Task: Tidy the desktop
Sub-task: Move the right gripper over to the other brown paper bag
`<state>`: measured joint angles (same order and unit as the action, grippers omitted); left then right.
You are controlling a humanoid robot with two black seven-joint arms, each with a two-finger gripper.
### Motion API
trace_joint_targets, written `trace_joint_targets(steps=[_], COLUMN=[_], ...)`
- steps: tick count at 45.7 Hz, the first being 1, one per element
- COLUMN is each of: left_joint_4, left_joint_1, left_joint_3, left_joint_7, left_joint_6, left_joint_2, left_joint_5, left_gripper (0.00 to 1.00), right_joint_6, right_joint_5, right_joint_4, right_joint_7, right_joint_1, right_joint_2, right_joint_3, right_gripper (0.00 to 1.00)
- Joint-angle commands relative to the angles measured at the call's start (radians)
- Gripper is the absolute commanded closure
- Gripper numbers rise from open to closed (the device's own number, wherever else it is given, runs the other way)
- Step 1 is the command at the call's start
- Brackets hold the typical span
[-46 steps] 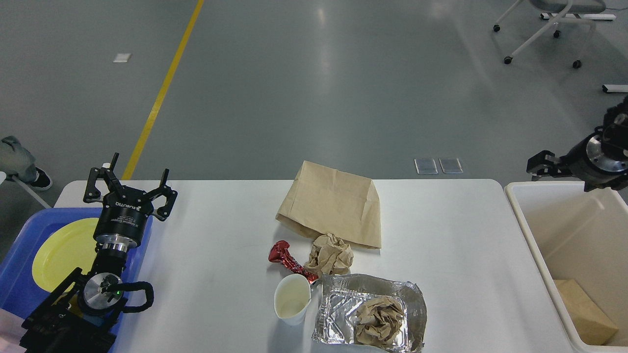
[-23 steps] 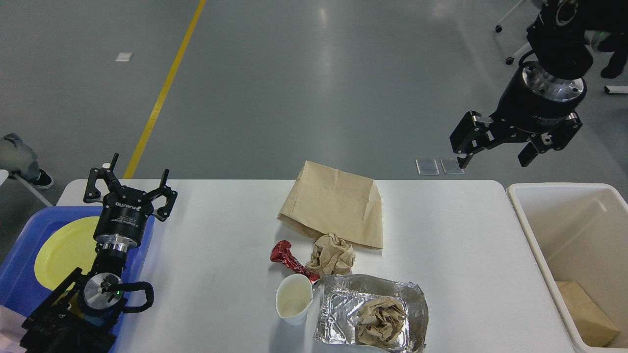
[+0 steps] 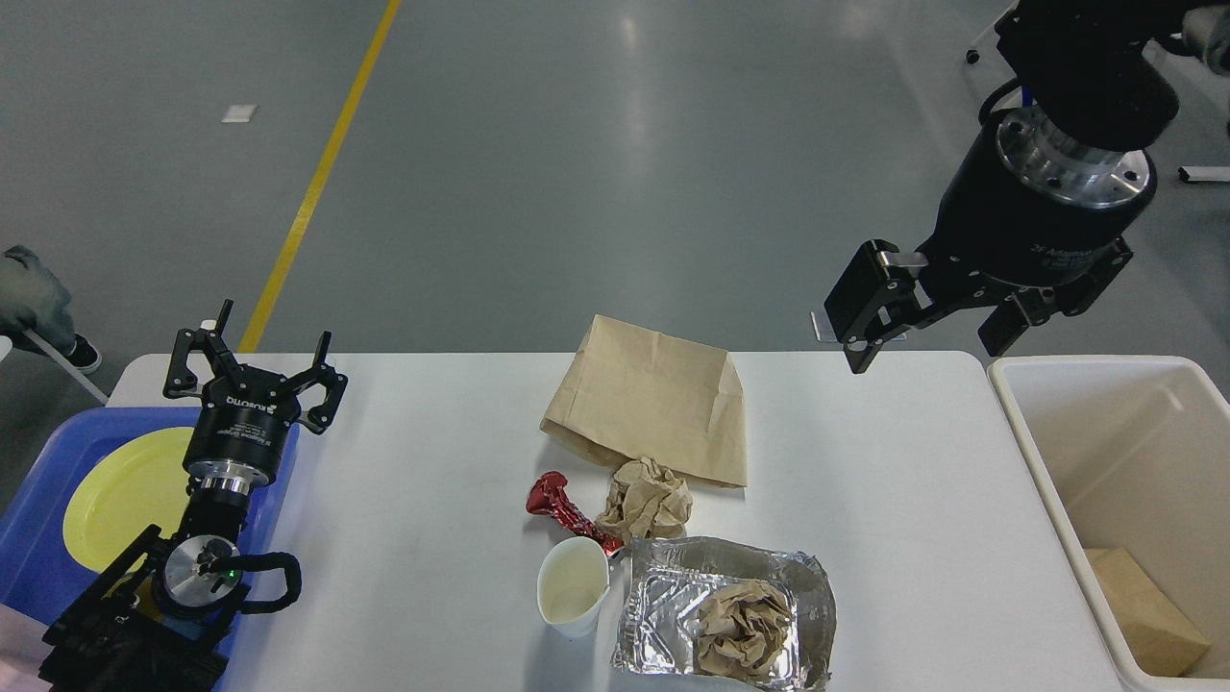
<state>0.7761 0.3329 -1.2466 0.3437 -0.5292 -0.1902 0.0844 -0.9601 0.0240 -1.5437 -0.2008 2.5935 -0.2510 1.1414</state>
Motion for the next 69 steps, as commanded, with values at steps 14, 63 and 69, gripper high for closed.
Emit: trace_joint_targets(steps=[14,63,69], left_joint_4=[0.0,0.0,0.0], left_joint_1=[0.002,0.0,0.002], left_joint_3=[0.001,0.001,0.001], left_joint_7=[0.0,0.0,0.0], left_joint_6=[0.0,-0.002,-0.002], left_joint_2=[0.0,0.0,0.0], left_joint_5=[0.0,0.0,0.0], left_gripper=[0.01,0.01,0.01], right_joint_6=[0.02,0.564,0.693], right_joint_5=[0.039,0.445,0.326], right_joint_4=[0.02,1.163,1.166], right_joint_7=[0.0,0.0,0.003], right_joint_1=[-0.09,-1.32,-1.357], right_joint_2=[0.004,0.226,0.268], right_joint_3=[0.0,-0.488,-0.433], right_gripper=[0.0,0.0,0.0])
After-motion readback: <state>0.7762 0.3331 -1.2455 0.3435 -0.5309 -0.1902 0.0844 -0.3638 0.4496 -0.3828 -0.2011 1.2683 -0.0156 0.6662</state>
